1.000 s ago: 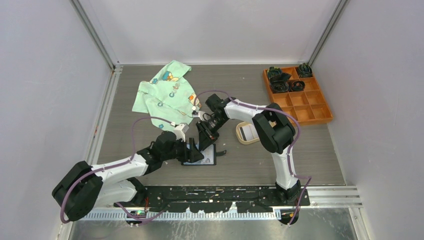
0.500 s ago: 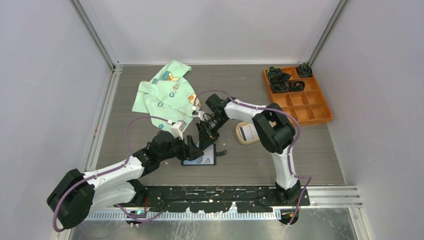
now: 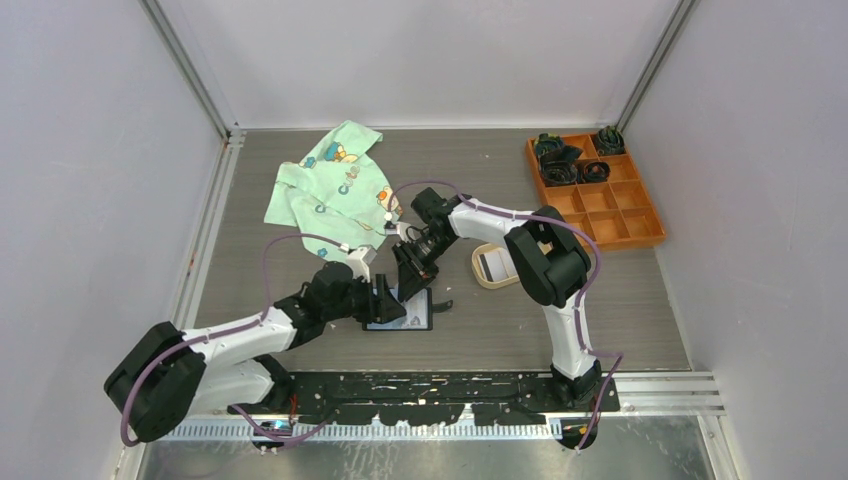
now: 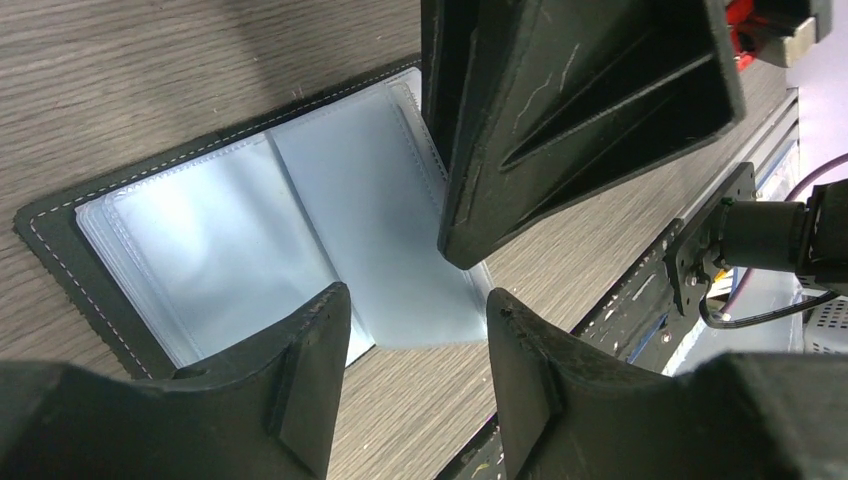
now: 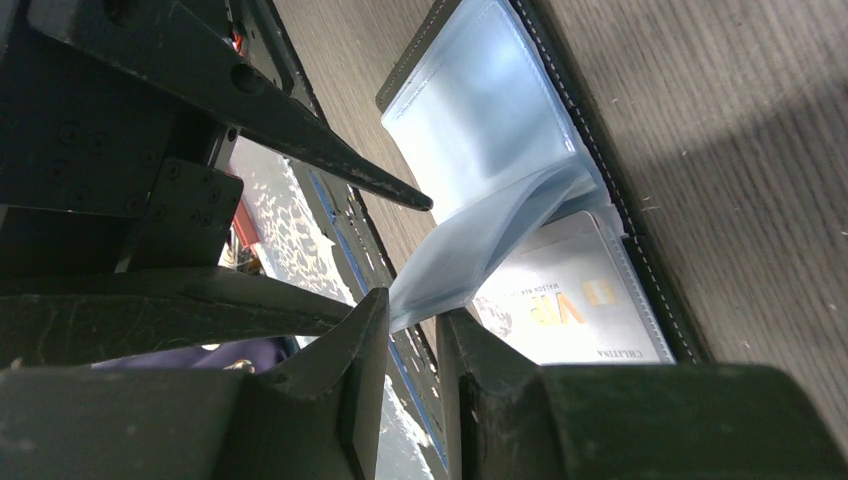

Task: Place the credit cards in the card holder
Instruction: Turn over the card slot in the card holder.

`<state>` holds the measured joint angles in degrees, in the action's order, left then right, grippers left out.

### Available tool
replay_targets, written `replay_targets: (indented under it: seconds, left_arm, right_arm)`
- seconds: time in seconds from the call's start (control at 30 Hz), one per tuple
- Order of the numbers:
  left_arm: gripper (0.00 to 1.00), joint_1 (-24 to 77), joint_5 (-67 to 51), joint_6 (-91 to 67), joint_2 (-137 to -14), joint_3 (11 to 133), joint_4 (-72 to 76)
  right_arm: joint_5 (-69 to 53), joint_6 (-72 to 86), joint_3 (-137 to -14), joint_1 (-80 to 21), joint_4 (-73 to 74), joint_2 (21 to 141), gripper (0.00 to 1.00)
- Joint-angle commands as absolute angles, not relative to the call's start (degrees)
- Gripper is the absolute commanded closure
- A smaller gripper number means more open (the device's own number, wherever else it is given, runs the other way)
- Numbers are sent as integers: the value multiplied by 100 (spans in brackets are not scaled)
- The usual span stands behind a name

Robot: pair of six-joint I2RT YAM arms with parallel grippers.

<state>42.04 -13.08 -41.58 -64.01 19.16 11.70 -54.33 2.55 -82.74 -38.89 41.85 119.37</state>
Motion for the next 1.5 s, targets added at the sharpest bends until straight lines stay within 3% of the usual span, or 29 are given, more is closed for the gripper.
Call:
replay_targets:
  seconds: [0.0,0.3,0.83,1.07,1.23,1.47]
  left_arm:
    - [47,4235,-1345,-4150,-6532,2152,1363]
    - [50,4235,-1210,-4093,-6614,2190,1255]
    - [55,4228,-689,-4001,-6619,2325,406]
    - [55,4219,-477,-3987,-6558,2391,46]
    - [53,4217,-60,-3811,-6037,2532,-760]
    - [48,4204,426,-3519,-4751,2584,-1670]
  right_arm:
    - [-5509,265,-8411,-3917,4151,11821,70]
    - [-5522,277,-8411,-3914,4149,11818,69]
    - [-5166,-44,-8553,-3850,4419,11665,47]
    - [-4142,-880,-8672,-3686,4895,11282,42]
    - [-3297,-1521,-8660,-3511,5139,10748,43]
    - [-3194,-1990,-8460,-2964,5173,9914,43]
